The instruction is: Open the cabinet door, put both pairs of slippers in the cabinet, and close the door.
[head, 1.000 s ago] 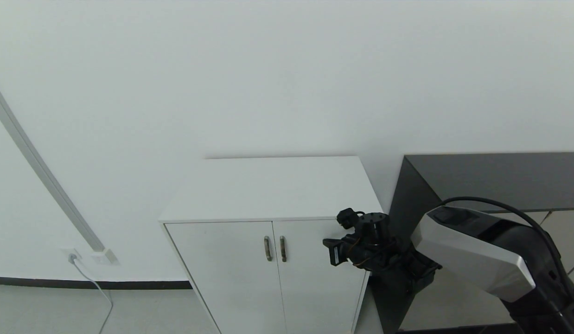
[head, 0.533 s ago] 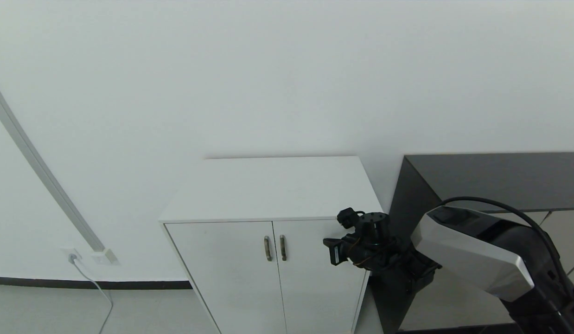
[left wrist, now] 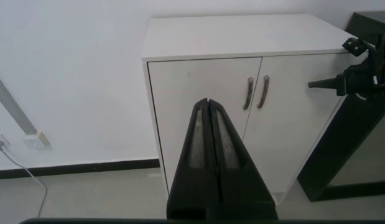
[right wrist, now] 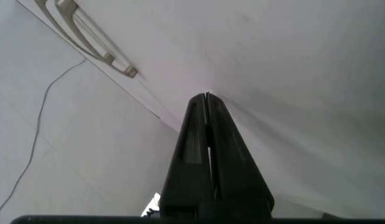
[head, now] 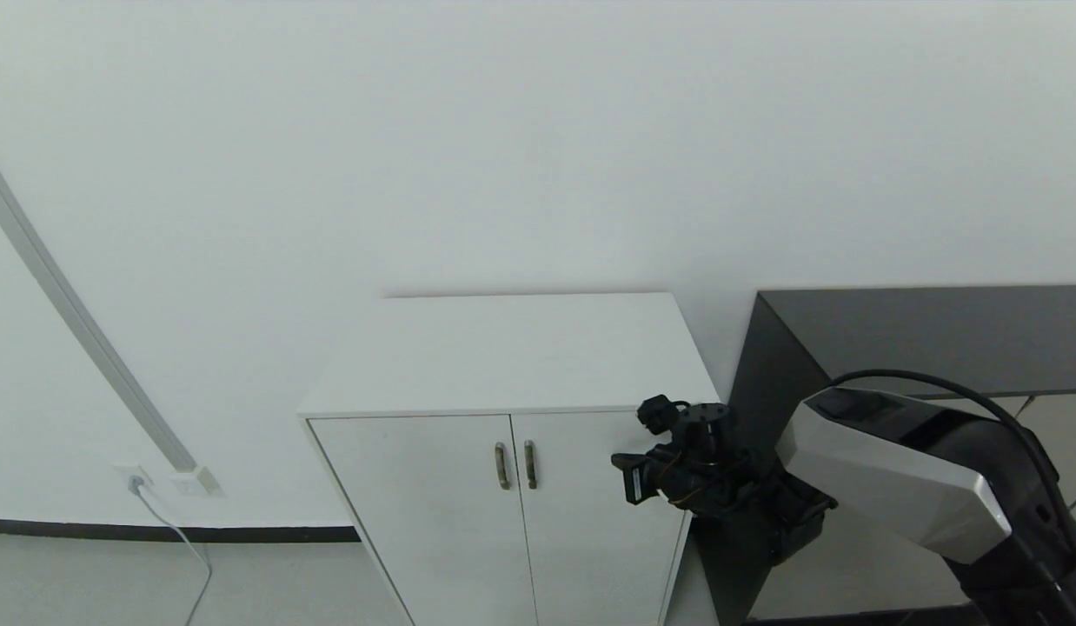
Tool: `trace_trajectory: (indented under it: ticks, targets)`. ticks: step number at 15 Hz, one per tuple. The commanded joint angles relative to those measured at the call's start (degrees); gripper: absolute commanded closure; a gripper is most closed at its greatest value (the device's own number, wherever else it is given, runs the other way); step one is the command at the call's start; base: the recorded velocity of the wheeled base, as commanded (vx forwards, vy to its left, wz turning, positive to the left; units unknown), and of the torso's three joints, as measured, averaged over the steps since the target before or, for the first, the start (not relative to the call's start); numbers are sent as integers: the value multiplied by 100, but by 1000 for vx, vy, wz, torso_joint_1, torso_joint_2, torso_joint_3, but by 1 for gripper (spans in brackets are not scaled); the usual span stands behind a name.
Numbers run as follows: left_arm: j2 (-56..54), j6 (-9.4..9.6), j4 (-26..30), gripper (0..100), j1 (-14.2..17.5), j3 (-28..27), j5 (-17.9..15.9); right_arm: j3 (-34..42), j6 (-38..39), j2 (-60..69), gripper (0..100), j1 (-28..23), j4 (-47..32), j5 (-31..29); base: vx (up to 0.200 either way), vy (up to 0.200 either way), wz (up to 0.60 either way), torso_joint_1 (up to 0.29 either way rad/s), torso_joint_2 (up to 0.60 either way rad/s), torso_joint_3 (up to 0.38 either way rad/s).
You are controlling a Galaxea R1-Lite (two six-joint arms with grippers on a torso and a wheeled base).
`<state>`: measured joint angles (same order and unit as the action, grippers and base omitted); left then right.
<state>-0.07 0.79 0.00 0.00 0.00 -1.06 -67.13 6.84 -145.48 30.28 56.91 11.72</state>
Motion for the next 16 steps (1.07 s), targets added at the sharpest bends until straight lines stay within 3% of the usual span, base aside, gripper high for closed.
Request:
trace_trajectory:
  ticks: [1,5,9,13,16]
  targets:
    - [7,0,0,100,0,0,1,579,2,415,100,57,295,6,0,0,0,0,0,0]
    - [7,0,0,100,0,0,1,2336,2,1637,100,118,1244,-55,0,0,0,0,0,0]
    - [7,0,0,100,0,0,1,3602,-34,3500,100,-409,1147,-398,0,0,0,0,0,0]
    - [7,0,0,100,0,0,1,4604,-227,5715,100,-1587,93,-565,0,0,0,0,0,0]
    - [7,-9,0,100,0,0,1,5202,-561,7455,100,-2351,-1138,-547,0,0,0,0,0,0]
